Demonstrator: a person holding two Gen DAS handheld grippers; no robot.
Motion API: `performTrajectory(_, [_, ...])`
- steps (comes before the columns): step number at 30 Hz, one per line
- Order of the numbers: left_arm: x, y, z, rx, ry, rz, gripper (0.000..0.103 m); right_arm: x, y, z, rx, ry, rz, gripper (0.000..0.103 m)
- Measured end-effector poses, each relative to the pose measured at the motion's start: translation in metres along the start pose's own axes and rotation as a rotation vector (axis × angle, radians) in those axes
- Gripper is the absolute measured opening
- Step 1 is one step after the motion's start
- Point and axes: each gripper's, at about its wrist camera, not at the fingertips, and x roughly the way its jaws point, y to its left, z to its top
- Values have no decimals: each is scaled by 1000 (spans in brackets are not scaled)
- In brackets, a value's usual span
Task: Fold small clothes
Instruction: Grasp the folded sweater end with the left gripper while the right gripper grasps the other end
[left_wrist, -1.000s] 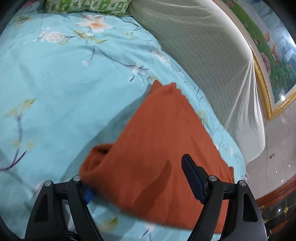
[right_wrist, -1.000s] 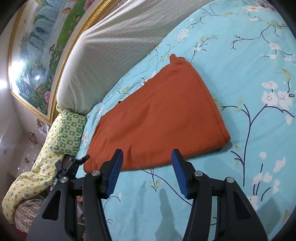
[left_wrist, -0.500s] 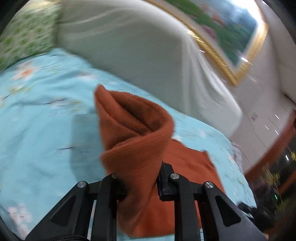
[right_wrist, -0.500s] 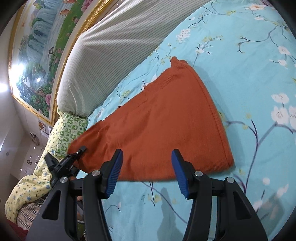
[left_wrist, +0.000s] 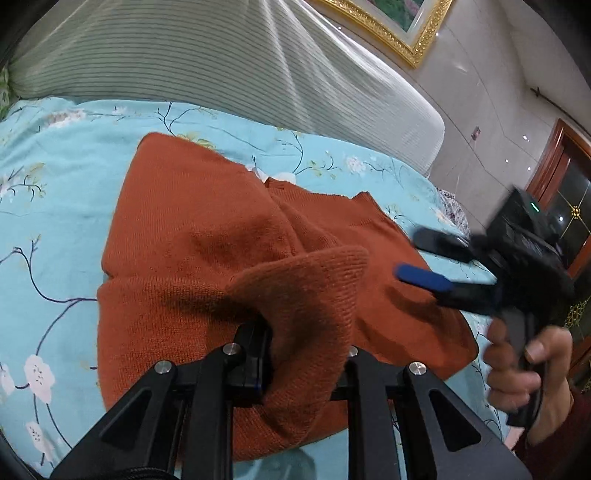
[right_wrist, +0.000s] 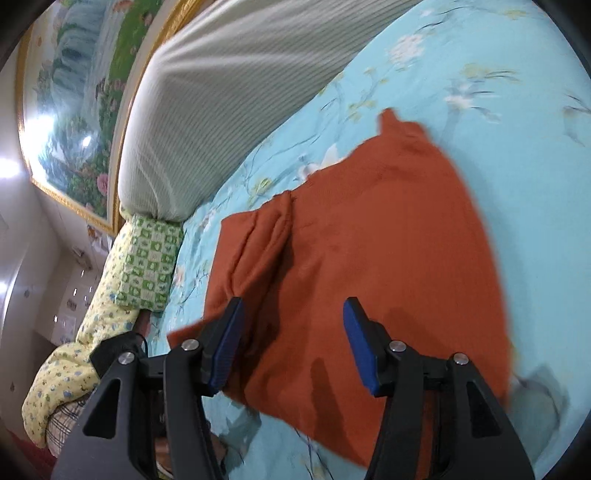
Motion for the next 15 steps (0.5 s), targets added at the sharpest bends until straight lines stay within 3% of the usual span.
performTrajectory(3, [1,-4,1,14,4,4,17,39,17,18,-27,64,55,62])
performTrajectory(9, [-4,-6,1,14,4,13,17,124,51,39,-107,194,17,61])
performTrajectory(10, [-5,-7,0,17,4,15,17,134,56,39,-129,202,0,51])
performTrajectory(11, [-4,-7,0,13,8,14,17,141,58,40,-143,217,-13,34])
performTrajectory(13, [-4,-10,3,9,17,13,17,144,59,43,-151,223,-37,15])
performTrajectory(15, [-8,-21,11,19,1,-14,17,129,61,50,-153,196,-14,14])
